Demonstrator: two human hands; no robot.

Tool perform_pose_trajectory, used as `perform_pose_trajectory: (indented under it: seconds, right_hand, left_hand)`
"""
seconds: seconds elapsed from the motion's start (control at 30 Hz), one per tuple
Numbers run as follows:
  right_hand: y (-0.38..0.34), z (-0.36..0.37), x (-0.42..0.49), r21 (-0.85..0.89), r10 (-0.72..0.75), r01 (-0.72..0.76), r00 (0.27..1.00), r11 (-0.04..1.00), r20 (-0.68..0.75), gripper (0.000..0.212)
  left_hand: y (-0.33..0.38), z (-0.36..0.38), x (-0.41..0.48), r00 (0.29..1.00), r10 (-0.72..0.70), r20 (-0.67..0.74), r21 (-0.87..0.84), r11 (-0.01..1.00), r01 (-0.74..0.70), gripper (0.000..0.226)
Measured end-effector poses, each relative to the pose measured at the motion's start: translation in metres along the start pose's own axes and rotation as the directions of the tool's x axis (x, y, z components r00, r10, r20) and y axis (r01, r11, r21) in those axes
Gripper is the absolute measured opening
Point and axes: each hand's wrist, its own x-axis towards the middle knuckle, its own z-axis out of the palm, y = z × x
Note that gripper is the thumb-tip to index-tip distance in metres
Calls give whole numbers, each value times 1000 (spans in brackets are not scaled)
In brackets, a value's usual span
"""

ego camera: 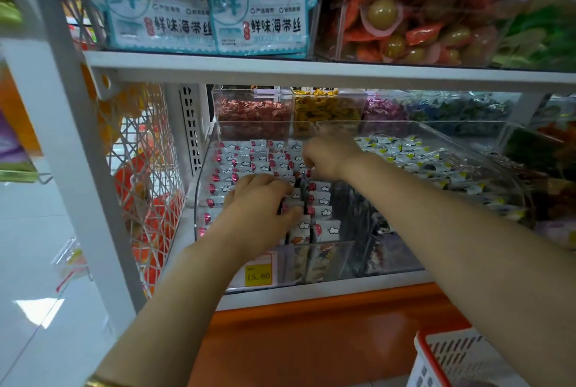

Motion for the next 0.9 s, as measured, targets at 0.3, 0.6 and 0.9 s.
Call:
perform_pose_trajectory:
  seconds: [0.3, 0.6, 0.9]
  right_hand:
    - [12, -10, -11, 553, 186, -56, 965, 831, -182, 1]
    - [-6, -17, -88, 974, 597, 155, 770, 163, -223, 6]
    - [-26, -6, -120, 867, 500, 209, 864, -452, 52, 7]
  left_hand:
    - [1, -7, -1, 993, -19, -116, -152, 988, 1, 41]
    - [7, -17, -11, 949, -229, -219, -525, 847, 84, 42]
    - [8, -24, -22, 919, -383, 93, -981, 125, 152, 22]
